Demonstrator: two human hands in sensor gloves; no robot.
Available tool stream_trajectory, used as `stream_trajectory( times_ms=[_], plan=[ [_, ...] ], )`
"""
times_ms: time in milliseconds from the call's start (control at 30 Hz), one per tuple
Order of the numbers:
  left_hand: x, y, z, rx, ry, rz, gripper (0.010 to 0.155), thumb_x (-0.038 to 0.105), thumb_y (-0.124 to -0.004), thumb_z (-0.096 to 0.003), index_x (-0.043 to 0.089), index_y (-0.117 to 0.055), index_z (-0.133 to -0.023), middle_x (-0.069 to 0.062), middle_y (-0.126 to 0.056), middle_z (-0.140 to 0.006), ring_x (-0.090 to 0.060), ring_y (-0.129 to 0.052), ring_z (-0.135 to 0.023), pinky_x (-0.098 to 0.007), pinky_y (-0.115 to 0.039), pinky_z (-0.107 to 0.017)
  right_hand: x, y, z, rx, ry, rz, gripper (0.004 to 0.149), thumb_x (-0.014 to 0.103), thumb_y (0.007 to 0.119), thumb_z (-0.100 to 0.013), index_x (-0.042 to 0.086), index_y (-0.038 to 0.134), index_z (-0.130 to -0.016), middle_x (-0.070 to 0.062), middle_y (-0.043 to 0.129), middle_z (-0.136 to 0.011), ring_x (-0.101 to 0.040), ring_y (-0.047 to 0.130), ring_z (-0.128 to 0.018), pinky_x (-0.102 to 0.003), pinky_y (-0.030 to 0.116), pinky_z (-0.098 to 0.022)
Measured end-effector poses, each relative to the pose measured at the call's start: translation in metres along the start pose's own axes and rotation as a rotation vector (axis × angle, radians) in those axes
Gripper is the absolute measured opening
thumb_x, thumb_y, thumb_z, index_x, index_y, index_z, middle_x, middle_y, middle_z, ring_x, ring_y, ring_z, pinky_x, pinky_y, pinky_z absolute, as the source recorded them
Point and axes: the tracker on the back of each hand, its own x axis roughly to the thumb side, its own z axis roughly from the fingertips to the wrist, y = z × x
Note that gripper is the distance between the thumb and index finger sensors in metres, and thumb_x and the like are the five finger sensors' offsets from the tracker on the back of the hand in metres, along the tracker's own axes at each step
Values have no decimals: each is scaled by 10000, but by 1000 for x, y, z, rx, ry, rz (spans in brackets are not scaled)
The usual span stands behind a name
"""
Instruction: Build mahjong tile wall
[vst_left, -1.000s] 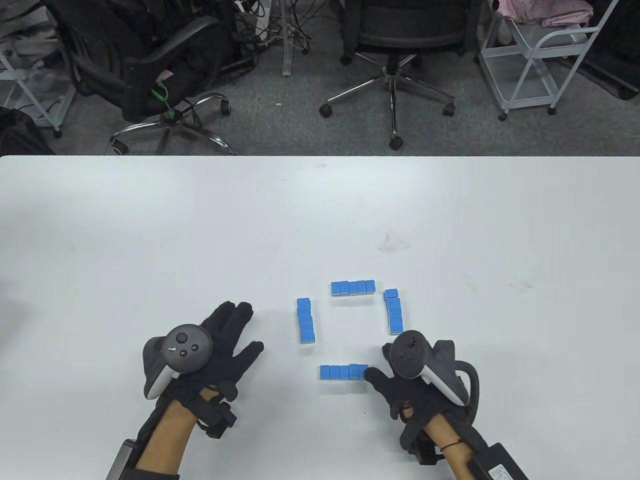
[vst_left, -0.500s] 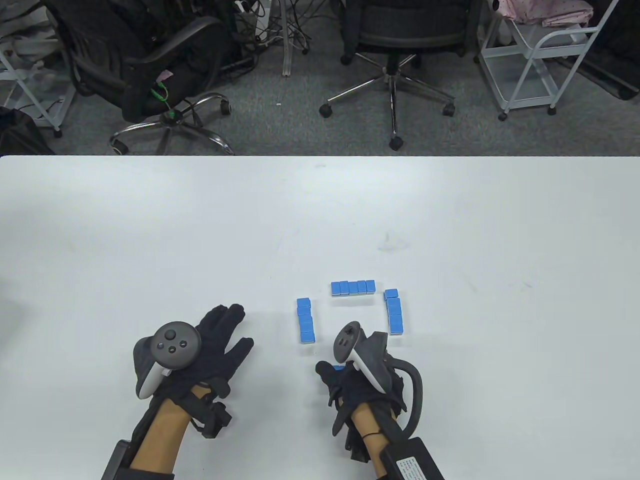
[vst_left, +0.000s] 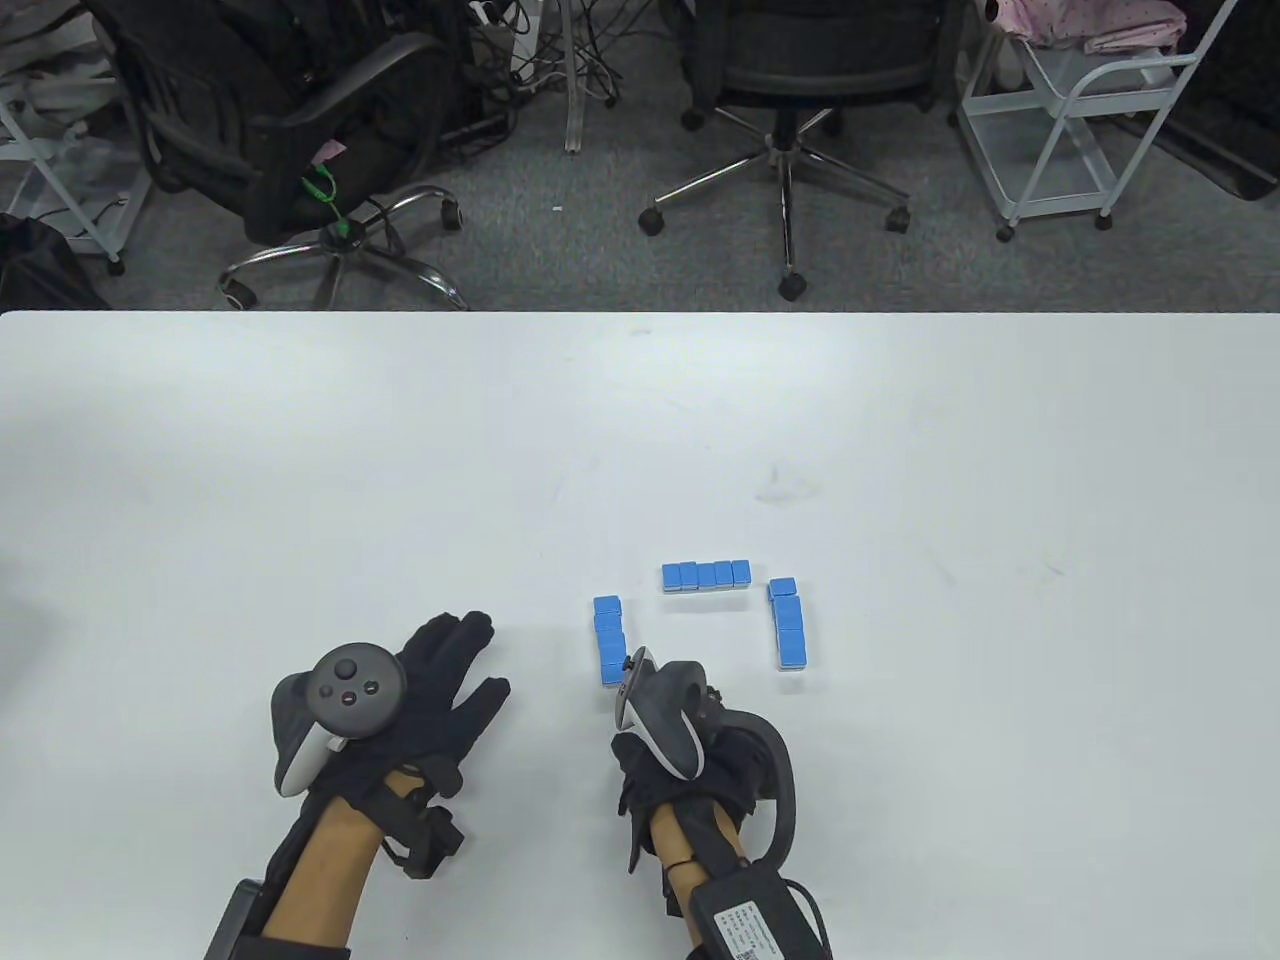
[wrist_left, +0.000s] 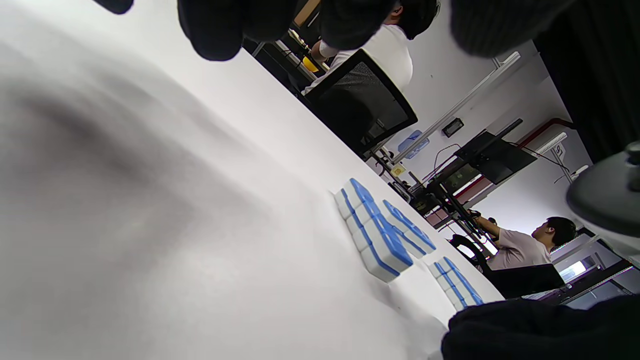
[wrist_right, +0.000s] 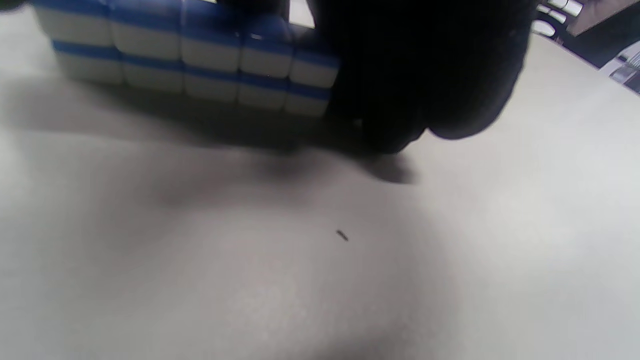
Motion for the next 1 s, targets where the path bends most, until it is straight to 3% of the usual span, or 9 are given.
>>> stream_trajectory(
  times_ms=[167, 433, 700, 1000],
  plan=[
    [-4, -1, 0, -16, 20, -11, 761, 650, -611, -480, 329, -401, -1137, -94, -298, -1189, -424, -438, -1077, -707, -329, -770, -1, -2, 5, -3, 16, 14, 950, 810, 609, -297, 197, 444, -1004, -277, 713, -939, -458, 880, -738, -579, 794, -527],
    [-3, -2, -1, -31, 22, -13, 758, 648, -608, -482, 330, -400, -1137, -98, -297, -1189, -428, -435, -1076, -709, -329, -768, 7, -1, 5, -58, 38, 123, 956, 822, 578, -297, 152, 457, -969, -280, 704, -945, -440, 904, -705, -554, 811, -507],
    [-4, -3, 0, -38, 27, -5, 757, 646, -606, -483, 323, -406, -1138, -103, -304, -1187, -433, -439, -1072, -708, -332, -766, -3, -14, -16, -53, 85, 53, 946, 828, 602, -287, 180, 487, -966, -264, 722, -941, -417, 924, -682, -542, 823, -490],
    [-4, -3, 1, -47, 31, -8, 757, 643, -606, -485, 316, -410, -1139, -106, -307, -1186, -436, -438, -1072, -710, -331, -764, -2, -16, -15, -23, 83, 25, 951, 834, 615, -279, 193, 498, -971, -244, 729, -946, -407, 925, -701, -544, 824, -500]
  ],
)
